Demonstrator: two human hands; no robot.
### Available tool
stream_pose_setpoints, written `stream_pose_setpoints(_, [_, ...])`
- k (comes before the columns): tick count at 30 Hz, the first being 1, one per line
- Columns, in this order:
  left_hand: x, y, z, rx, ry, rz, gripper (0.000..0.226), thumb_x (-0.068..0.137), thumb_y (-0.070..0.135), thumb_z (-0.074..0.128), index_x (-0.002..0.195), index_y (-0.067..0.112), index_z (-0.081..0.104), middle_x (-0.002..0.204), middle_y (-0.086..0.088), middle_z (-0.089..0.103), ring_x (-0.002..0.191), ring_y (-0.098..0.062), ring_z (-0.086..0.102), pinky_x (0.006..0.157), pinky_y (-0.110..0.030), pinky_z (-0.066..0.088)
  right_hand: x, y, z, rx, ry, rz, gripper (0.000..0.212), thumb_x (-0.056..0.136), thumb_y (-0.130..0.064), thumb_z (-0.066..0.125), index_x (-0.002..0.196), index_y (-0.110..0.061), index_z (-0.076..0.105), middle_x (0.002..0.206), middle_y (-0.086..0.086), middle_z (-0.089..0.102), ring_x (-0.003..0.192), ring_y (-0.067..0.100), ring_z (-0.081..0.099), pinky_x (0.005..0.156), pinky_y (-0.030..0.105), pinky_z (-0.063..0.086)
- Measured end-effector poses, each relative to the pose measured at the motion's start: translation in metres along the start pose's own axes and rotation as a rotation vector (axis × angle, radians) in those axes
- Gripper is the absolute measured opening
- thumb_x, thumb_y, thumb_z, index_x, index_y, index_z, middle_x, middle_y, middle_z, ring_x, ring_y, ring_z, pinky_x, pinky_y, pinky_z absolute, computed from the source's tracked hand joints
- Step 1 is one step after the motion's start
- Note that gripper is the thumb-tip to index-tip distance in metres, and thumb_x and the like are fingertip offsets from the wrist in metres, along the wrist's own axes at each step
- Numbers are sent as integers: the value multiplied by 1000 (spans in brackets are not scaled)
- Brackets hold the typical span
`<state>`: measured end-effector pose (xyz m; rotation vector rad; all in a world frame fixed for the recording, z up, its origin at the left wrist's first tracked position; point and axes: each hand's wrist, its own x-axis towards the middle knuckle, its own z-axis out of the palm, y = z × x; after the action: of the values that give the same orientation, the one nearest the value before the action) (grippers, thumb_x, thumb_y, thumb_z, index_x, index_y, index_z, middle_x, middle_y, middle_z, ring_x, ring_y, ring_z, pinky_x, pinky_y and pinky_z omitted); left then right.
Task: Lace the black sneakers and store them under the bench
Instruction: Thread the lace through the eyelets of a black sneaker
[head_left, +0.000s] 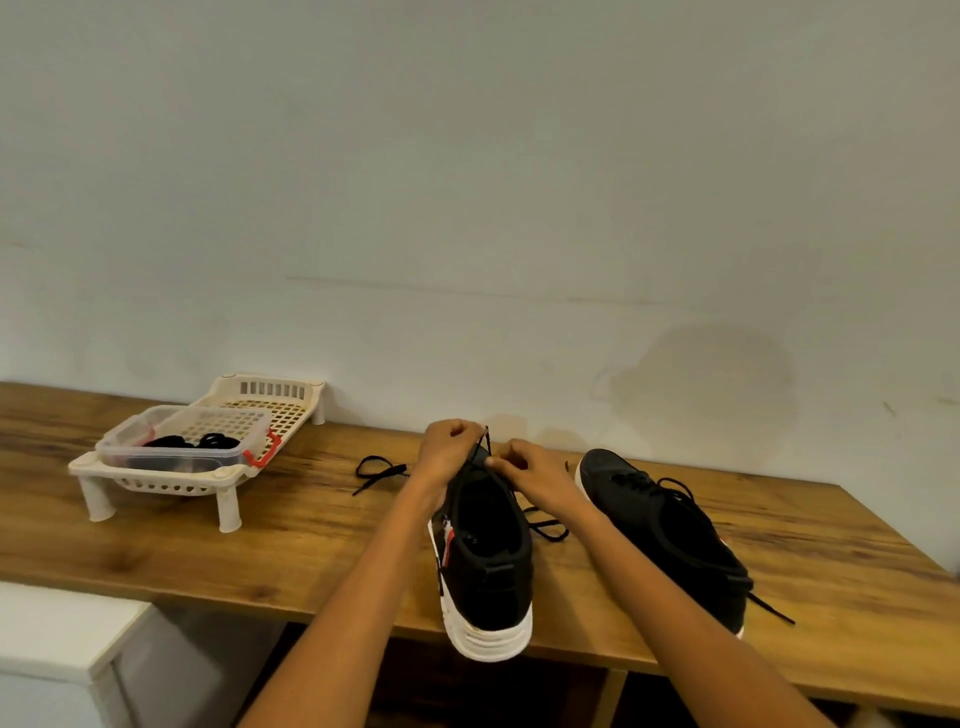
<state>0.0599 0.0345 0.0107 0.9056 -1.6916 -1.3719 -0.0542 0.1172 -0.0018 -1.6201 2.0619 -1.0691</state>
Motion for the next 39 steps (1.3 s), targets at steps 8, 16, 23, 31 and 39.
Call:
stream_pose_setpoints(8, [-9,-1,-6,-210,-80,-31,17,91,18,62,94,3,70,81,-5,68,78,-16,64,67,-18,53,7,-23,16,50,94,-14,23,88,-23,61,76,-6,71,63,-2,58,58,7,52,58,21,39])
stream_pose_setpoints(16, [-12,-22,-20,119,-155,130,37,98,38,45,88,14,73,87,1,72,85,-10,65,82,-28,50,28,-64,-8,853,409,298,12,86,-18,61,77,-11,66,68,-2,54,61,9,48,56,20,41])
stream_pose_setpoints(23, [-7,-3,-15,186,175,288,21,91,29,60,96,16,75,91,1,62,90,-14,56,78,-25,42,10,-29,4,757,67,208,20,94,-30,55,99,-16,70,90,3,67,81,15,63,73,25,52])
stream_pose_setpoints(31, [-11,15,4,-114,134,250,21,95,29,54,97,19,72,83,3,63,77,-9,55,68,-22,47,9,-36,9,149,154,-3,25,89,-21,62,72,-3,70,68,14,68,68,26,66,68,35,50])
stream_pose_setpoints(39, [-13,-12,-15,161,-94,232,28,98,30,48,97,14,71,95,3,61,92,-8,56,79,-20,42,19,-71,-16,871,466,-52,15,86,-19,69,82,-5,72,72,8,69,66,15,66,73,25,57])
